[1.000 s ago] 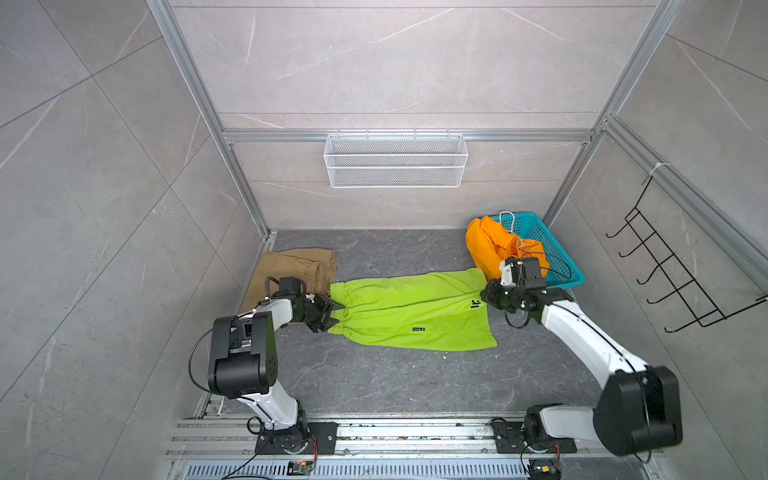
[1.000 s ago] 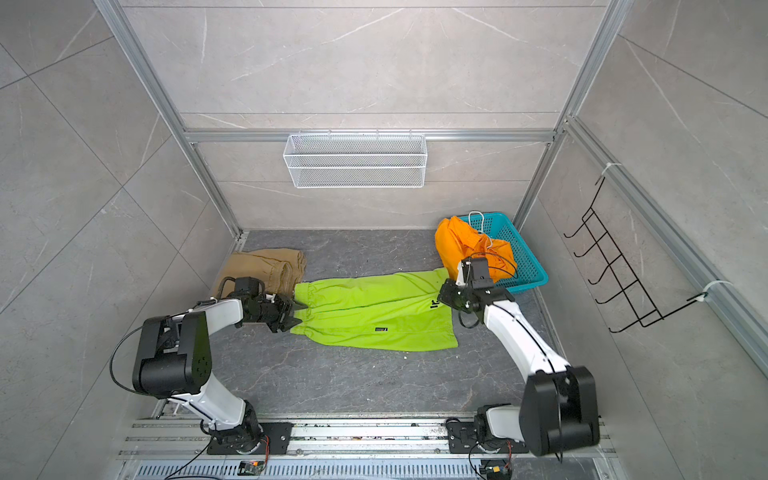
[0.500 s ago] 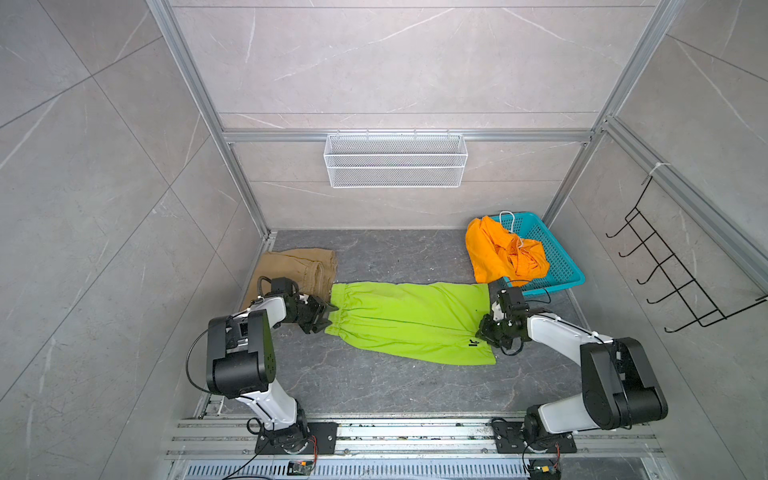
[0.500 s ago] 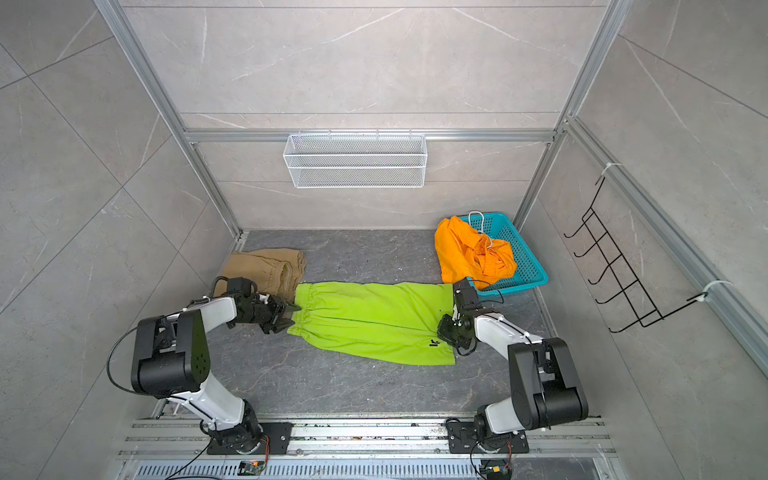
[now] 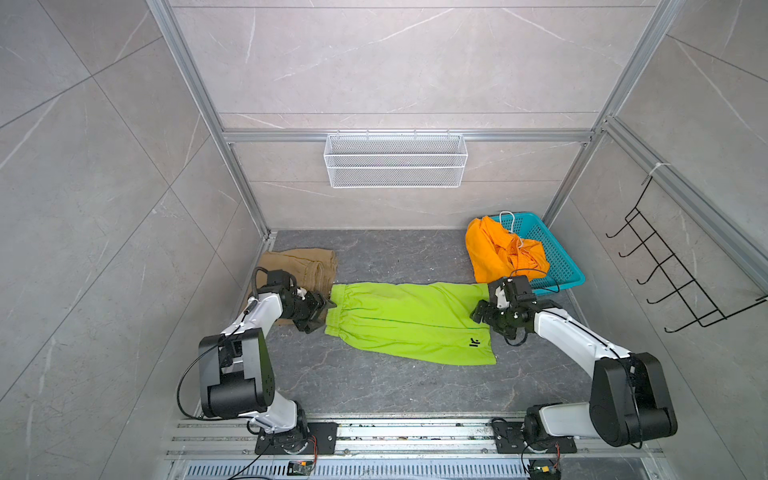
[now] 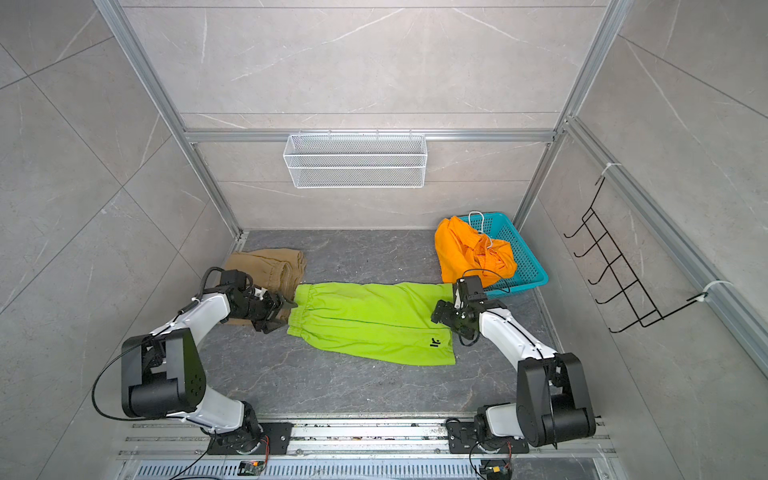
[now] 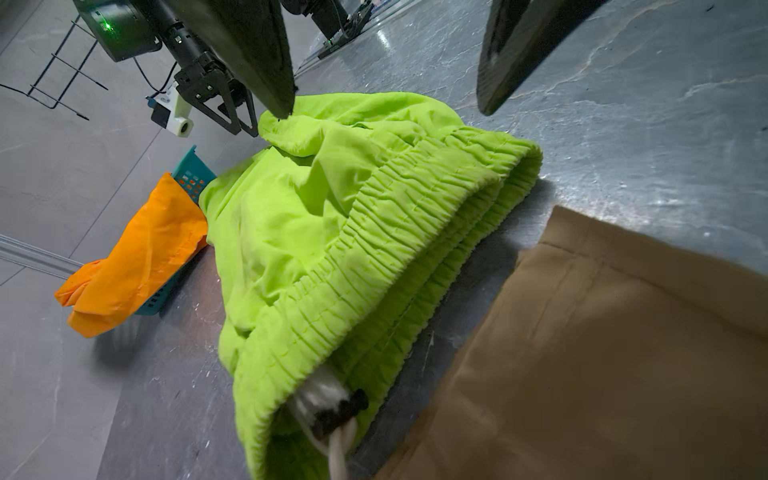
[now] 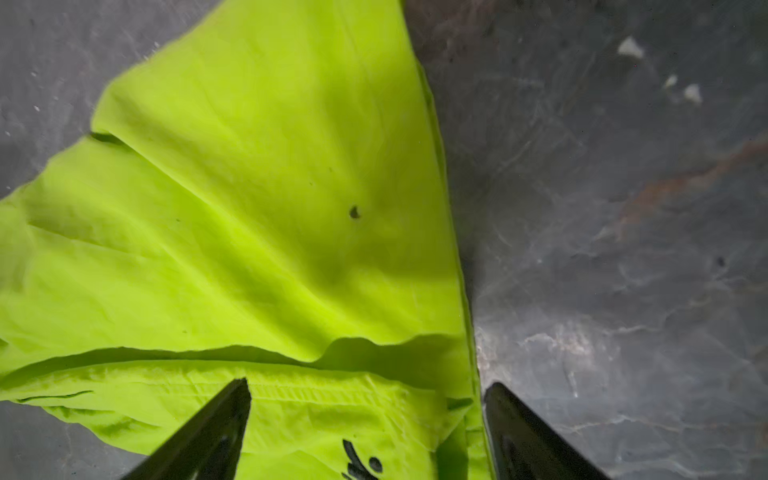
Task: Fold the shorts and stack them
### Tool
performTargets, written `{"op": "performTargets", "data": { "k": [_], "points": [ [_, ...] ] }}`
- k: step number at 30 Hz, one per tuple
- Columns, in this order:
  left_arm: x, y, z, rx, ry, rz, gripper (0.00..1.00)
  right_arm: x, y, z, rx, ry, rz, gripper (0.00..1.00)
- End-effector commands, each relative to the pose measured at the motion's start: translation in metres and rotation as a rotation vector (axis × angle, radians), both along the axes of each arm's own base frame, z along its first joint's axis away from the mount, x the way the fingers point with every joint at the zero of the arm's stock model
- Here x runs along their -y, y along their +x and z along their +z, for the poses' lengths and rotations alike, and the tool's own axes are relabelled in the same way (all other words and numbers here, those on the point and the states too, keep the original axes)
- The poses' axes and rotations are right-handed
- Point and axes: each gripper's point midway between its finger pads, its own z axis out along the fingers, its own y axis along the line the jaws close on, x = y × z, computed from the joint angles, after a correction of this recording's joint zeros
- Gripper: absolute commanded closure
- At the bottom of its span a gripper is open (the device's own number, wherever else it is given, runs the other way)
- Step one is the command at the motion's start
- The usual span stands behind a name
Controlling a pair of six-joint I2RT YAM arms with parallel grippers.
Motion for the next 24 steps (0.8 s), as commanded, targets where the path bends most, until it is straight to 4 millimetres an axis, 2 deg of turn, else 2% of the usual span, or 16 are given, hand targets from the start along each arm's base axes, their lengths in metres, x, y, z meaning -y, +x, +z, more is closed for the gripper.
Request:
{"op": "performTargets", "data": {
  "k": [1, 9, 15, 20, 24],
  "points": [
    [0.007, -0.013, -0.009, -0.052, -0.043, 0.001, 0.31, -0.001, -0.013, -0.016, -0.045, 0.009, -0.005, 0.09],
    [0.002, 0.004, -0.028, -0.051, -0.026, 0.023, 0.41, -0.009, -0.017, -0.043, -0.084, 0.07, -0.02, 0.21],
    [0.0, 0.02, -0.035, -0.018, -0.014, 0.053, 0.53, -0.009, -0.011, -0.044, -0.073, 0.062, -0.025, 0.31],
    [0.013, 0.029, -0.049, -0.023, -0.013, 0.035, 0.65, -0.006, 0.008, -0.047, -0.072, 0.04, -0.037, 0.49],
    [0.015, 0.04, -0.056, -0.017, -0.019, 0.049, 0.72, -0.006, 0.033, -0.042, -0.063, 0.012, -0.028, 0.52]
  ]
}}
